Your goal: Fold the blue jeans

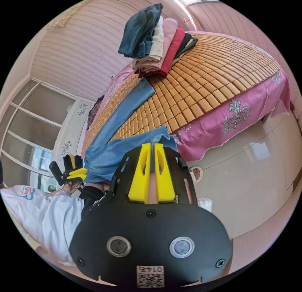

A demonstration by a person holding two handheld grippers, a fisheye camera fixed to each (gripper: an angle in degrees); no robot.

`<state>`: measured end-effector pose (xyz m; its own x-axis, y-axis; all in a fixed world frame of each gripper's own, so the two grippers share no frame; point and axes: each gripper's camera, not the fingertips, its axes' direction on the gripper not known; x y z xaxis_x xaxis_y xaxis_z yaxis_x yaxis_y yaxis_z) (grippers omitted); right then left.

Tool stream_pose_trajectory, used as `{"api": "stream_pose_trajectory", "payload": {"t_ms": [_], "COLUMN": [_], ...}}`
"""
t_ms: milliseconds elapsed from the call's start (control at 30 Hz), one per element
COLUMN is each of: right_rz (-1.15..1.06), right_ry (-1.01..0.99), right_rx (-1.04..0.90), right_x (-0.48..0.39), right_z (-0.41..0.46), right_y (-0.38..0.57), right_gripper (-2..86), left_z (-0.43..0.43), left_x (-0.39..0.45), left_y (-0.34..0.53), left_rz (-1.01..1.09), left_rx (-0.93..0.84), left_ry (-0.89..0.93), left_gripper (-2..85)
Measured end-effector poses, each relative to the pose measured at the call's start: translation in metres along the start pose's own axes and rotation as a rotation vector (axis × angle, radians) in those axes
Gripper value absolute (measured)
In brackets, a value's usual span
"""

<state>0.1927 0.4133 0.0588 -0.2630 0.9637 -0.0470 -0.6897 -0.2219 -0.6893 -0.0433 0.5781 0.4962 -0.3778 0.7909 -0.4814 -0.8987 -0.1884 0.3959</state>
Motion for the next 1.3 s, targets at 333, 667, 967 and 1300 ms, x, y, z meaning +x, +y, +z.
{"api": "stream_pose_trajectory", "payload": {"t_ms": [333,667,967,1300], "right_rz": [-0.355,-0.391,-0.24,0.267], "right_ry": [-0.148,-0.209,-0.169,-0.059], "right_rx": [0.185,0.233,0.38,0.13], "right_x": [-0.067,-0.058,0.026,0.144], "right_z": [-0.067,-0.058,-0.09,-0.047], "right_y": [-0.014,-0.057,-0.003,0.095], "right_gripper": [8.2,8.9,7.3,2.8], "left_z": [0.022,0.043,0.027,0.063], "left_x": [0.04,0.065,0.09,0.068], "left_y": [-0.035,-0.061,-0.046,-0.011], "left_rz": [0.154,0.232,0.295,0.21], "left_rx": [-0.024,-0.138,-0.014,-0.2], "left_ry": [-0.132,-0.305,-0.087,0.083], "left_gripper": [11.1,-0.8,-1.0,-1.0]}}
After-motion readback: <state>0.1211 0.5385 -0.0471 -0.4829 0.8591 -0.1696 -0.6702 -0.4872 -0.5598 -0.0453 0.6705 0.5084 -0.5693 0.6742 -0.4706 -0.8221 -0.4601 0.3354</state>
